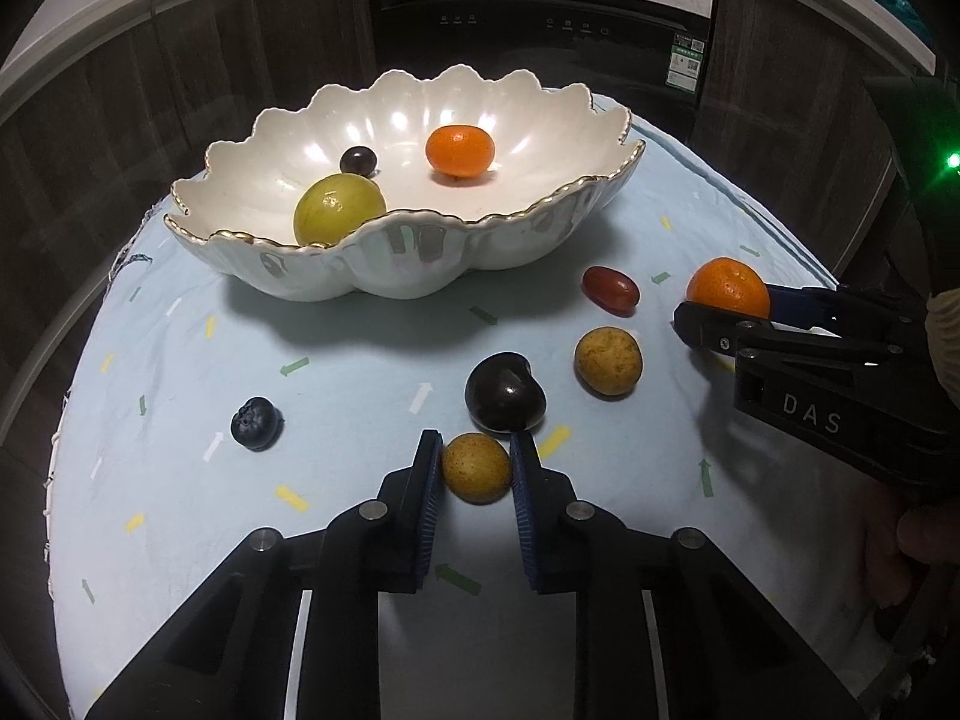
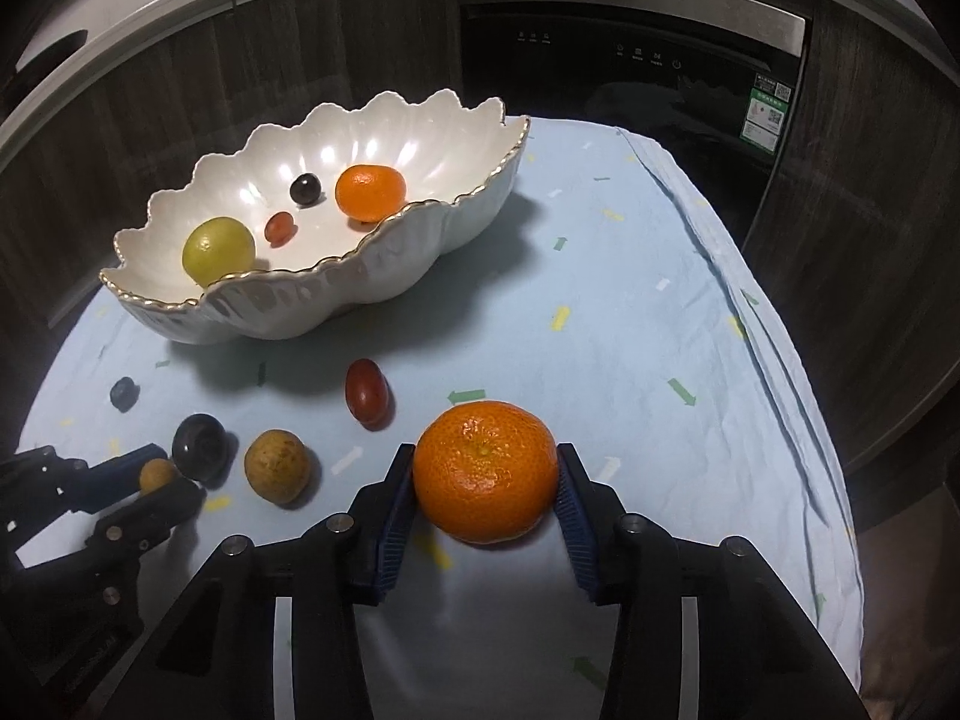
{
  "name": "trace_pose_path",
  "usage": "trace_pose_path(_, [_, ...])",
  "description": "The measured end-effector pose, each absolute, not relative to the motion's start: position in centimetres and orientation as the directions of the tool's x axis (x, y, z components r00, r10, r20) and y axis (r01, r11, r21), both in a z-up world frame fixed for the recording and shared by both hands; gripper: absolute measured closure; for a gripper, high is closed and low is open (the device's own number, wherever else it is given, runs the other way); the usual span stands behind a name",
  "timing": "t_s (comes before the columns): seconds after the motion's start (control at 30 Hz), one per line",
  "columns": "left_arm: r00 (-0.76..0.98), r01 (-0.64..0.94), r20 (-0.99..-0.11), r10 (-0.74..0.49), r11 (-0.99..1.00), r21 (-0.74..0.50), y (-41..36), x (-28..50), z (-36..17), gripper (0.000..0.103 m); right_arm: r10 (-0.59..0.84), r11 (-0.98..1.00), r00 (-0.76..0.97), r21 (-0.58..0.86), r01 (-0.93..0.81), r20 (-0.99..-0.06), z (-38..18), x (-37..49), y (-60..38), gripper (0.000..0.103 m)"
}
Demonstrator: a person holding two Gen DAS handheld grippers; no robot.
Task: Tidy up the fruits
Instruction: 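Grasp a small brown round fruit with the left tool while the right tool grasps a mandarin, then carry the brown fruit and mandarin over the bowl and open both tools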
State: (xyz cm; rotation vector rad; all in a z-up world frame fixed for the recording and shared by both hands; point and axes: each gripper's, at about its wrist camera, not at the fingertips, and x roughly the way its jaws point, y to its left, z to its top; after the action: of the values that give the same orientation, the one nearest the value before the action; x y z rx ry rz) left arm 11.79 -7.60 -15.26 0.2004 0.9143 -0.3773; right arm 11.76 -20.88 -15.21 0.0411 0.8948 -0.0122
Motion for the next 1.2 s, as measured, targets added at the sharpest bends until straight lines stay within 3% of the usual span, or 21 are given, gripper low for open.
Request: trace_pose_path(1.2, [0.618, 0.338, -0.756, -0.217, 0.941, 0.006, -5.6, 12.0, -11.6, 0.08, 0.02, 1.0, 0.687, 0.024, -0.004, -0.727, -10.8, 10.7, -19.5, 0.058])
